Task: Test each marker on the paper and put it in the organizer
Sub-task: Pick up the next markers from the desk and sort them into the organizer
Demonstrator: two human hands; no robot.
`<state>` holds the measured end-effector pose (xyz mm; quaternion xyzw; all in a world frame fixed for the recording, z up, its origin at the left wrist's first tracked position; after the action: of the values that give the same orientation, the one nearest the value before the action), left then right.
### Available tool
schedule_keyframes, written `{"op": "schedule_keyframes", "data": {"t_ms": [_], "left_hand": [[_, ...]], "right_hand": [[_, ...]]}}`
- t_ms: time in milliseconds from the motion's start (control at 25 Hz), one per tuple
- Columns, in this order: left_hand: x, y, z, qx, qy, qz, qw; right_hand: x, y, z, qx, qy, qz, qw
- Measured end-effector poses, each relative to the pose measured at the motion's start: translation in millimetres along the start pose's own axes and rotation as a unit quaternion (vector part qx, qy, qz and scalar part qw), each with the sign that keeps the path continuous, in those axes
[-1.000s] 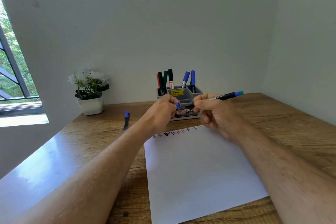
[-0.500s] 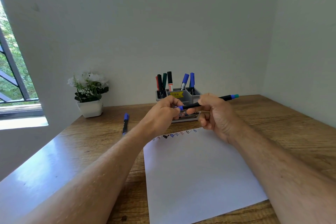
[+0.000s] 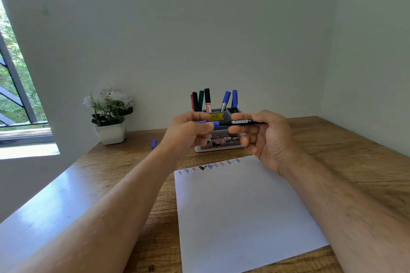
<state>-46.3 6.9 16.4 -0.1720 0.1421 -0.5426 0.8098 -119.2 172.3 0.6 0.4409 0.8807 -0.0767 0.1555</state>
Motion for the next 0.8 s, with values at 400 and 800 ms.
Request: {"op": "schedule_keyframes", "data": {"t_ms": [400,800], "left_hand": [[23.6,-2.2,-5.3,-0.016,0.111,0.133,0.985],[26.6,-2.4,-9.7,-0.031,0.111,0.168,0.979]], "right_hand": [[-10.1,15.0,-18.9,0.199,0.365,0.151,0.897],[-16.1,11.0,-8.2,0.175,0.367,0.138,0.903]]}}
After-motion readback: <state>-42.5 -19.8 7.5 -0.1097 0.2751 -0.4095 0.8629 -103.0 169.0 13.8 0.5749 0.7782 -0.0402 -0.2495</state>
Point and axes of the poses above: each hand's wrist, its own y-axis away from the middle knuckle, its own x-axis out of the back of the hand, z = x × y, the point moved 7 cm from there along -y, towards the middle knuckle, and after that the axes turned 13 degrees about -x, right-handed, at the moved point
